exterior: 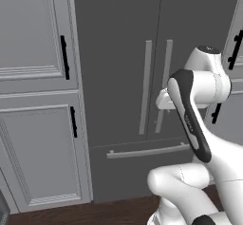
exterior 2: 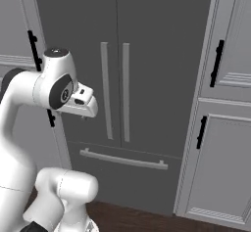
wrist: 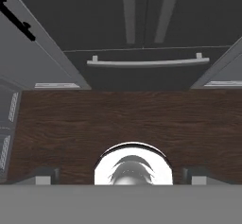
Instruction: Grab a lemon wedge from the fridge and one ice cube from the ice bowl, and put them in the glass of lemonade.
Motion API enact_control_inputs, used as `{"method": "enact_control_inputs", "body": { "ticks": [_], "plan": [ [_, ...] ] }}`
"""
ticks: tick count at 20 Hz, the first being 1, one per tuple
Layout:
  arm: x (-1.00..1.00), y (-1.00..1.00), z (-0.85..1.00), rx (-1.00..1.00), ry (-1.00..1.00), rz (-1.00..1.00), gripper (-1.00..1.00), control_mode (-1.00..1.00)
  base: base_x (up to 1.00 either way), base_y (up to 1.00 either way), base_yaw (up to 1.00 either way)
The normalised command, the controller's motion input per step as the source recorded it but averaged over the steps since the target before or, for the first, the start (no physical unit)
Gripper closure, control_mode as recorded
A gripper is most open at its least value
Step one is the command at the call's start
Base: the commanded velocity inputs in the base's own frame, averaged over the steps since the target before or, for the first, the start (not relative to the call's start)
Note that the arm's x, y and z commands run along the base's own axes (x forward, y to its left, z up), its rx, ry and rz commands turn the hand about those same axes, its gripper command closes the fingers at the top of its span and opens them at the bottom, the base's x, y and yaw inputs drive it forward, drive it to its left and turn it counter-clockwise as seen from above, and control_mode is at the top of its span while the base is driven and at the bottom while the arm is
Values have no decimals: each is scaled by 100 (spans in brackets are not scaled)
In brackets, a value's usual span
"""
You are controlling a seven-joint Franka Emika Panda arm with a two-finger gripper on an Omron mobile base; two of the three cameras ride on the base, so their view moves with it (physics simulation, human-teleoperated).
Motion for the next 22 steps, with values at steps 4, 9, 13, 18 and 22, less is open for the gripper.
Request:
{"method": "enact_control_inputs", "body": {
  "ticks": [4, 9, 13, 18, 22],
  "plan": [
    [0, 0, 0, 0, 0, 0, -100, 100, -19, 0, -8],
    [0, 0, 0, 0, 0, 0, -100, 100, -2, 17, -20],
    [0, 0, 0, 0, 0, 0, -100, 100, 0, 30, -31],
    [0, 0, 0, 0, 0, 0, -100, 100, 0, 27, -29],
    [0, 0, 0, 0, 0, 0, -100, 100, -6, 18, -27]
  ]
}}
